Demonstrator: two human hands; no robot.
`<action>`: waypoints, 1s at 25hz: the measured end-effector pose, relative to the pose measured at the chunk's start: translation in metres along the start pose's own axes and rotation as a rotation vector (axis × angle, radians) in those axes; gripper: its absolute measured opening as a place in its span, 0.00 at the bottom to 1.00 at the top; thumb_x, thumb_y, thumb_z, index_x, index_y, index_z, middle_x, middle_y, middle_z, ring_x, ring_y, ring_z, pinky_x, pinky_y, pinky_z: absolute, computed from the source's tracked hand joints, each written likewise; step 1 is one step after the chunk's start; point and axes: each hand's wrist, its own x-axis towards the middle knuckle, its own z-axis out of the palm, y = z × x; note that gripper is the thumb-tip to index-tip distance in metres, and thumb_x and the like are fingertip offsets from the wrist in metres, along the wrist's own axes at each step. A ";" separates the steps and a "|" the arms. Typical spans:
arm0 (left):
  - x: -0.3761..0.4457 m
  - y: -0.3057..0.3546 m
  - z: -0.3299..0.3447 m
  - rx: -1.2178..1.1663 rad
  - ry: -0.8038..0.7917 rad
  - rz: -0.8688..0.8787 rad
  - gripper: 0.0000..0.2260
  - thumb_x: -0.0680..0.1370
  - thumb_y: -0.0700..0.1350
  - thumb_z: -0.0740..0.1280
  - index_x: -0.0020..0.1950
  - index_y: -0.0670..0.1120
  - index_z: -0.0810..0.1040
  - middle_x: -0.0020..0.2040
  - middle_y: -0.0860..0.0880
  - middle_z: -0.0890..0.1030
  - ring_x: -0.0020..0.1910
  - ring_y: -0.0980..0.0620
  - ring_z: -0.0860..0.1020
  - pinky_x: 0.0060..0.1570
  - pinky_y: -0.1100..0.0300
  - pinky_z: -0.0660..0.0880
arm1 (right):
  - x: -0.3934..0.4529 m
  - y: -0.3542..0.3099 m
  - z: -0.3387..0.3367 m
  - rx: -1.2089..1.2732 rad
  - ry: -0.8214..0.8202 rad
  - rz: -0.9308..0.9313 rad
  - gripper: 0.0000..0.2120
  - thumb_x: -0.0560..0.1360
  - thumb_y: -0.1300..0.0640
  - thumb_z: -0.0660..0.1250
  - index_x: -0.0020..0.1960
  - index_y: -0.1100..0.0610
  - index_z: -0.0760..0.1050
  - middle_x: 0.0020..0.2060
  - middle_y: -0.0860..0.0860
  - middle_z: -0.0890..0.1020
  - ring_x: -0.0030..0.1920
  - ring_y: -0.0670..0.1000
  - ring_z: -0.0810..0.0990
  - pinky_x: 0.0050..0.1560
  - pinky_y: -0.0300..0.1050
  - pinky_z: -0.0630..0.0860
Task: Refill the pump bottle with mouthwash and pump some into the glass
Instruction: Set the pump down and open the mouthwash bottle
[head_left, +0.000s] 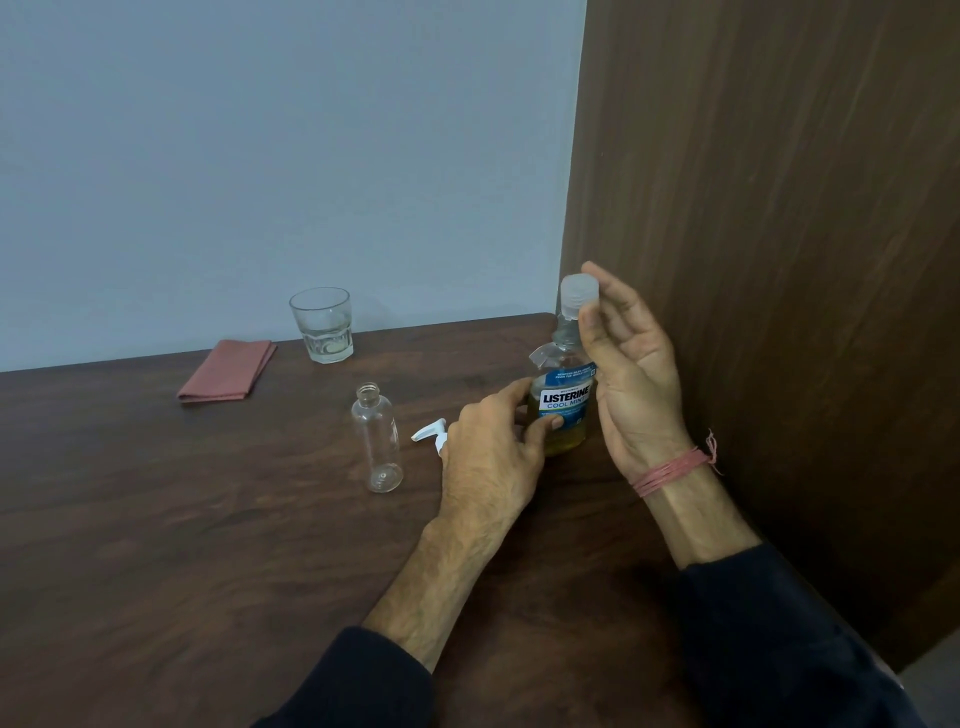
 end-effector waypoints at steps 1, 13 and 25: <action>0.000 0.000 0.000 0.005 -0.005 0.001 0.22 0.84 0.56 0.78 0.78 0.60 0.82 0.61 0.57 0.91 0.59 0.58 0.87 0.60 0.53 0.85 | 0.000 -0.003 0.000 0.038 0.012 0.000 0.18 0.84 0.62 0.70 0.72 0.52 0.79 0.70 0.50 0.84 0.72 0.49 0.81 0.67 0.43 0.81; 0.001 -0.004 -0.005 0.030 -0.009 -0.026 0.24 0.85 0.53 0.78 0.79 0.56 0.77 0.69 0.54 0.88 0.64 0.53 0.88 0.65 0.45 0.86 | 0.003 -0.007 -0.032 -0.065 0.186 0.148 0.17 0.77 0.68 0.77 0.62 0.54 0.86 0.59 0.51 0.88 0.63 0.50 0.86 0.57 0.43 0.84; 0.002 -0.005 -0.006 0.063 0.022 -0.026 0.24 0.86 0.50 0.76 0.81 0.53 0.75 0.72 0.52 0.88 0.70 0.48 0.86 0.69 0.45 0.83 | -0.003 0.017 -0.057 -0.928 0.214 0.443 0.18 0.71 0.65 0.81 0.59 0.52 0.87 0.51 0.47 0.88 0.53 0.44 0.86 0.50 0.36 0.80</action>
